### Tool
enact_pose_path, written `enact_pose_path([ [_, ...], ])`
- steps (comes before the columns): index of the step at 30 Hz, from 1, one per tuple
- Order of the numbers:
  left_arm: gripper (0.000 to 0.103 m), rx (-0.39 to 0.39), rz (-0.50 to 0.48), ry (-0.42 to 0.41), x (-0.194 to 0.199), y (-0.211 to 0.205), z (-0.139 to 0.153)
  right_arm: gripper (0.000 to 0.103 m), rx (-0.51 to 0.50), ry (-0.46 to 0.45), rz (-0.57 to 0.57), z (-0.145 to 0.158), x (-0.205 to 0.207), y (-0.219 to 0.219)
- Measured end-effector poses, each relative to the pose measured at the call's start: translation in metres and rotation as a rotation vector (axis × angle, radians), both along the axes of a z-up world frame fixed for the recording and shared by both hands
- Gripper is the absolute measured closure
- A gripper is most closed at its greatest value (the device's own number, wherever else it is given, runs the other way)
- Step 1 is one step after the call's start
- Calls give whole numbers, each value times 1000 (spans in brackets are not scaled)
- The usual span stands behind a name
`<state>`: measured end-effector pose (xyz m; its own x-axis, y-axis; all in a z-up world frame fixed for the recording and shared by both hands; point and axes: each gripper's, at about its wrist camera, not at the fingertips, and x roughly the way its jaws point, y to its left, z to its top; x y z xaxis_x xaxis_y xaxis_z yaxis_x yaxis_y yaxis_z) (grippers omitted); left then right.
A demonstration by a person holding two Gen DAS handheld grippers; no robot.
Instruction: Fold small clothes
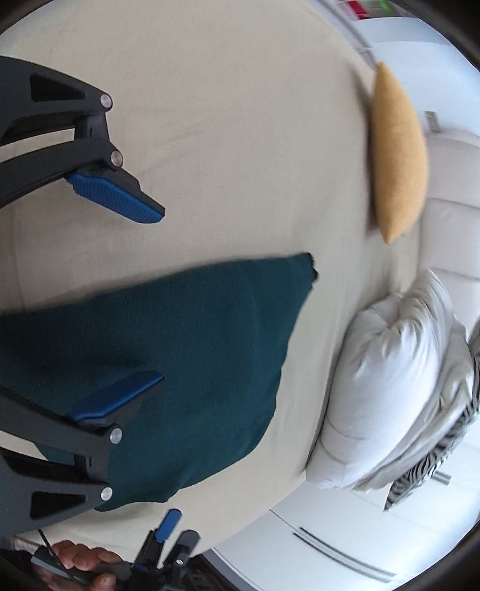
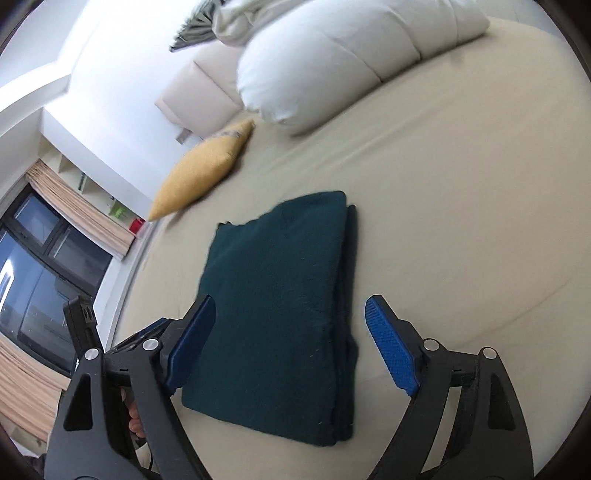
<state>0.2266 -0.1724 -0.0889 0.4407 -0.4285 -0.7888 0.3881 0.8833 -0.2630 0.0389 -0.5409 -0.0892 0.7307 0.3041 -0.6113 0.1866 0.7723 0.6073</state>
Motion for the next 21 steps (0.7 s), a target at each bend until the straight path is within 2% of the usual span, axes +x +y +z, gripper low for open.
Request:
enact_pose_path([
  [2,18,-19,-13,50,9,-2,-12,23,25,62,18,-11,17,-5],
  [4,17,-44,-26,88,13,-7,-21,39,71,130,43,-28,34,-9],
  [5,14,-60,-29,112,17,-9,-24,42,104,167,49,-40,44,-12],
  [7,11,-76,-28,141,20,-14,-26,55,139,187,61,-55,59,-4],
  [9,12,-70,-38,149,25,-23,-28,57,153,186,71,-61,71,-2],
  [10,16,-60,-48,163,27,-30,-30,59,160,188,75,-63,76,-1],
  [12,34,-74,-72,195,31,-40,-32,67,157,207,83,-68,87,2],
  [14,43,-58,-68,209,33,-45,-30,72,141,224,83,-71,93,6],
  [15,45,-48,-71,203,31,-45,-27,74,108,231,81,-68,94,9],
  [17,58,-23,-84,179,24,-45,-20,76,5,241,85,-59,93,21],
  [19,66,-18,-86,170,17,-40,-12,79,-142,256,88,-45,90,41],
  [21,69,-8,-91,149,9,-34,-1,81,-268,257,84,-29,87,62],
])
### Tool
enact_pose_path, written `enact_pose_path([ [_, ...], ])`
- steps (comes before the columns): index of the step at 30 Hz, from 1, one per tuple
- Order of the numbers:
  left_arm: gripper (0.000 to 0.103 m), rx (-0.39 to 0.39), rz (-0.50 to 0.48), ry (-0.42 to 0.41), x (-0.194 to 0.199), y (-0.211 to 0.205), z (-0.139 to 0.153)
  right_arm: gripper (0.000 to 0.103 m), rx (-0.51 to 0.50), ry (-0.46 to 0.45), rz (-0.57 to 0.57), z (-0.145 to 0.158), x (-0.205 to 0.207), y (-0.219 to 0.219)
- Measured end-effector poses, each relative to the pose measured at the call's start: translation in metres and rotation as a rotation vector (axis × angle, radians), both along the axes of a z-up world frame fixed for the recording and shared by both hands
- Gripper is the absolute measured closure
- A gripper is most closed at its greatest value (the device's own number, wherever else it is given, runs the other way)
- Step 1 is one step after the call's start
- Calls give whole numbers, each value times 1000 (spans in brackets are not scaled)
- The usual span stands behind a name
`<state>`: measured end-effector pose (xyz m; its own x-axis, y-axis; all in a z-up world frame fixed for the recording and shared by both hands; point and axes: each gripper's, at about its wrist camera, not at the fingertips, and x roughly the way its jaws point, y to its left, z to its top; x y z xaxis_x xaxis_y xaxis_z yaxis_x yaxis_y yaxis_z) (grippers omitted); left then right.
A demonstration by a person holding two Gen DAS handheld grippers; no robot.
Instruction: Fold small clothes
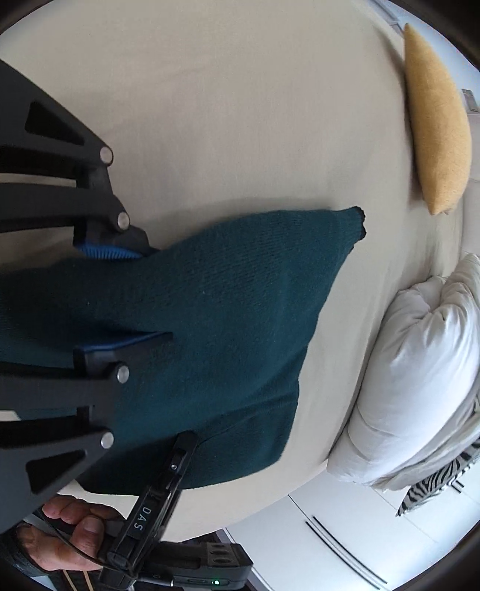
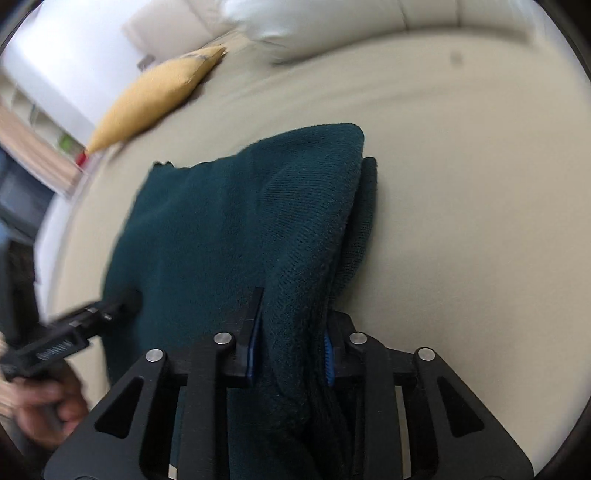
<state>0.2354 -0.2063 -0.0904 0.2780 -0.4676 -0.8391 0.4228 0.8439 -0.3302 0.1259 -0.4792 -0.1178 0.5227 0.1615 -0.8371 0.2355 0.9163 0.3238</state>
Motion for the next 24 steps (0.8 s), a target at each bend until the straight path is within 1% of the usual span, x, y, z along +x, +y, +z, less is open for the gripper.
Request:
enact_pose_path([
  [4,69,30,-8,-81,-30,21,28,82,-126,-50,47,43,-19,40],
  [6,70,31,3,-108,-45,42,44,82,-188,-86,92,64,-32,71],
  [8,70,34,4,-138,-59,62,58,82,-215,-116,129,82,-46,97],
  [12,69,49,6,-196,-92,106,87,82,-210,-169,196,112,-67,148],
  [16,69,45,34,-221,-115,149,102,82,-187,-212,251,133,-79,193],
  [19,69,38,59,-219,-126,170,101,82,-176,-230,285,141,-87,221],
  [21,69,39,72,-209,-135,183,96,82,-159,-229,294,137,-95,237],
  [24,69,41,82,-182,-147,196,82,82,-119,-208,301,125,-104,251],
])
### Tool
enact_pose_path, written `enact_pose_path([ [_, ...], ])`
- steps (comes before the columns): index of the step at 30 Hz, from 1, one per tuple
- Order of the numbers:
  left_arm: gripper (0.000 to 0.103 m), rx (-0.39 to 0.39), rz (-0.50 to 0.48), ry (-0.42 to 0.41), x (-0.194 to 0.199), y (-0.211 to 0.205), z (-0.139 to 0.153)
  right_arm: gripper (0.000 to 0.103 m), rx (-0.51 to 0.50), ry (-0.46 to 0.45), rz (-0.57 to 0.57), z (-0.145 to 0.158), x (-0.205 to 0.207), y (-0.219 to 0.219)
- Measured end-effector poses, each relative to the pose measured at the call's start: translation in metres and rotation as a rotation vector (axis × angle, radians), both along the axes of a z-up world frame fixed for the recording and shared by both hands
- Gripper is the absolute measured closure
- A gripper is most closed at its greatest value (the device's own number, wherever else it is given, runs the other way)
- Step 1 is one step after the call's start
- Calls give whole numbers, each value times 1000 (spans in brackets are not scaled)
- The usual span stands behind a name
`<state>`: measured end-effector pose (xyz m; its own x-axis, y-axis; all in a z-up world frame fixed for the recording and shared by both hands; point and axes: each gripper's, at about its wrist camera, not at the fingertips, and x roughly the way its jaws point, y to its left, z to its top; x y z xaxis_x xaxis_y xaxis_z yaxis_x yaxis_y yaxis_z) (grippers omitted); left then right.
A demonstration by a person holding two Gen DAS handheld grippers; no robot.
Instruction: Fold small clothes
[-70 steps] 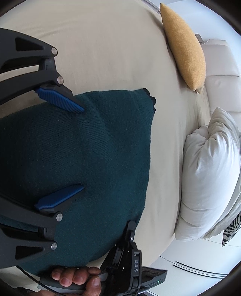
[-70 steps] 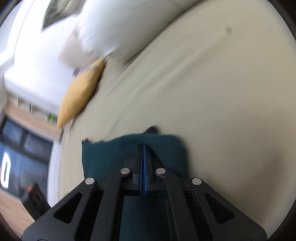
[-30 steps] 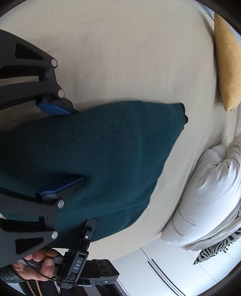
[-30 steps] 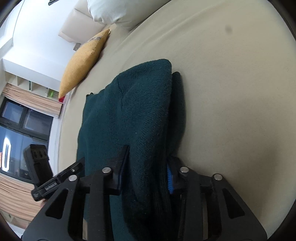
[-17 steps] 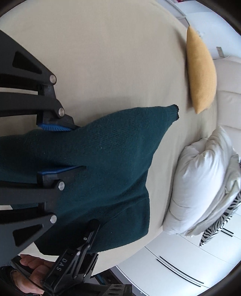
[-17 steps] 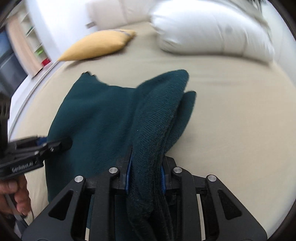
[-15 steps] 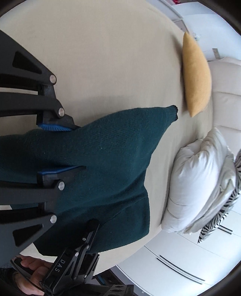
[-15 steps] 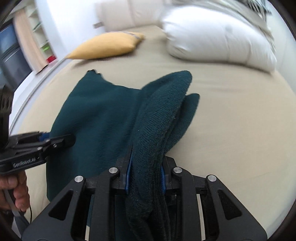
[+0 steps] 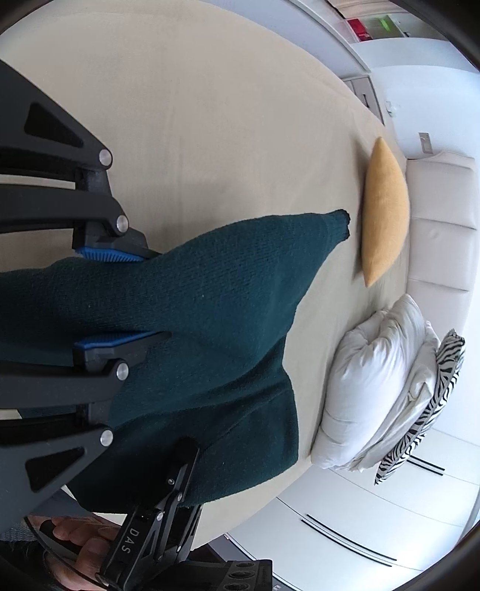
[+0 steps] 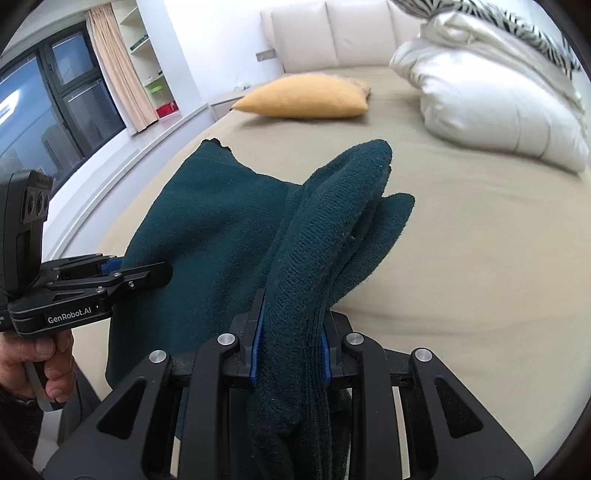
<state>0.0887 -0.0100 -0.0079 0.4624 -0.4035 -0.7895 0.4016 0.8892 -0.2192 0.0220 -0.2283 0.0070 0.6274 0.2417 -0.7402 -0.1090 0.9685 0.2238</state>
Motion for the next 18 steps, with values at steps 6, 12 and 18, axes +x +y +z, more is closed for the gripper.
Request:
enact_pose_path([
  [6,69,36,15,67,2,1,-50,82,45,72,-4,-59,20,1],
  [12,60,30,50,128,14,10,-88,81,56,185,-65,-126,40,-8],
  [18,51,17,58,130,17,17,-96,75,151,183,-63,-143,38,-16],
])
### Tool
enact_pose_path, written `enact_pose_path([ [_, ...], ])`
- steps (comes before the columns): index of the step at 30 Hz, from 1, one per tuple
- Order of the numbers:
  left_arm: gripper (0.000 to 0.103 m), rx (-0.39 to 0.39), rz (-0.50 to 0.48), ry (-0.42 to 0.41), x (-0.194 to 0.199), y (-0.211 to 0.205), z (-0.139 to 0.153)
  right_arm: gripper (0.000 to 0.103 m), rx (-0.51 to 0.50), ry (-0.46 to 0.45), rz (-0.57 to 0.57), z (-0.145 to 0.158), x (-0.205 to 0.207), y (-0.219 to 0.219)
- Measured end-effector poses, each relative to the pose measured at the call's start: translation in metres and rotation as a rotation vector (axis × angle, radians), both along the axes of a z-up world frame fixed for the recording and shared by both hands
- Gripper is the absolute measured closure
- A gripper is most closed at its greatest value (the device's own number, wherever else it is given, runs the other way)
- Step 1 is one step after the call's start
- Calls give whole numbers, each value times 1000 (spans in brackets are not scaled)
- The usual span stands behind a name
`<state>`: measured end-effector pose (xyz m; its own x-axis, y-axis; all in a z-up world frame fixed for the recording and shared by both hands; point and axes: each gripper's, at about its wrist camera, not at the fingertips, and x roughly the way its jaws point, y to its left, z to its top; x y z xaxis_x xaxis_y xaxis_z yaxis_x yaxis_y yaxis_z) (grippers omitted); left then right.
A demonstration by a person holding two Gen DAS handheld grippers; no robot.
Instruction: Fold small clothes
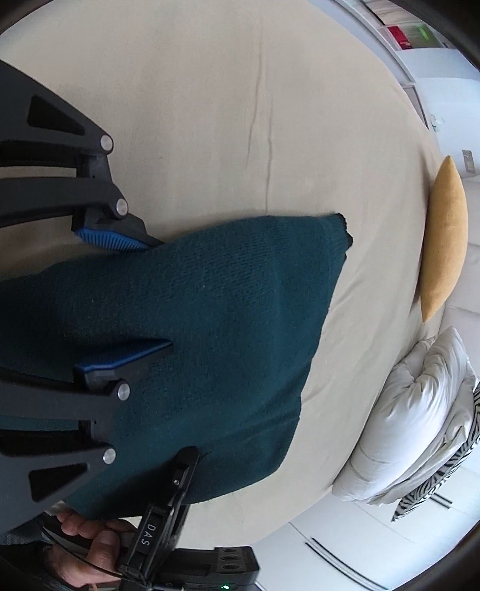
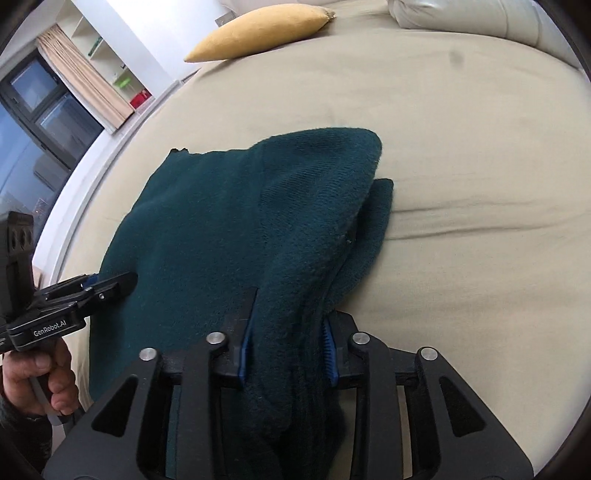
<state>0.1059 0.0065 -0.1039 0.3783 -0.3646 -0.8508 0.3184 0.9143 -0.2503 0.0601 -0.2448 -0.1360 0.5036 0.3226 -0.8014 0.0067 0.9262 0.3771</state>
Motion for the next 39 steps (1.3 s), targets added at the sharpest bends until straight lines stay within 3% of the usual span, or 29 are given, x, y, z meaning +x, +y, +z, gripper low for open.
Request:
enact_pose_path([
  [5,36,15,24,-28,-3,5,-3,73,93,-11,-15,-11,6,-5],
  [8,36,31,38,-33,-6,3,3,69,137,-7,-46,-12,-3,-12],
  [12,36,92,45,-114,-24,1,22,53,31,-48,-118,8,-23,-15],
  [16,36,73,76,-234,-53,17,52,50,-80,-117,-230,38,-57,-25],
  [18,27,55,112,-333,-73,29,76,50,-146,-157,-272,55,-74,-26],
  [20,8,62,152,-446,-95,37,102,50,-198,-212,-301,76,-94,-24],
  [22,0,62,192,-575,-119,44,129,37,-245,-285,-322,101,-116,-20],
  [23,0,60,210,-649,-133,47,145,31,-264,-333,-329,114,-136,-19],
  [25,0,74,245,-737,-154,50,171,10,-304,-437,-344,141,-159,-9],
  [27,0,86,279,-784,-170,51,191,0,-356,-568,-371,171,-183,1],
  [30,0,42,295,-862,-196,54,215,0,-445,-739,-393,211,-217,24],
  [32,0,15,299,-856,-205,54,224,0,-425,-745,-336,231,-224,34],
  [36,0,137,323,-783,-215,43,225,0,-327,-764,-290,260,-242,45],
  [39,0,142,332,-775,-223,40,219,0,-312,-783,-272,274,-256,57],
])
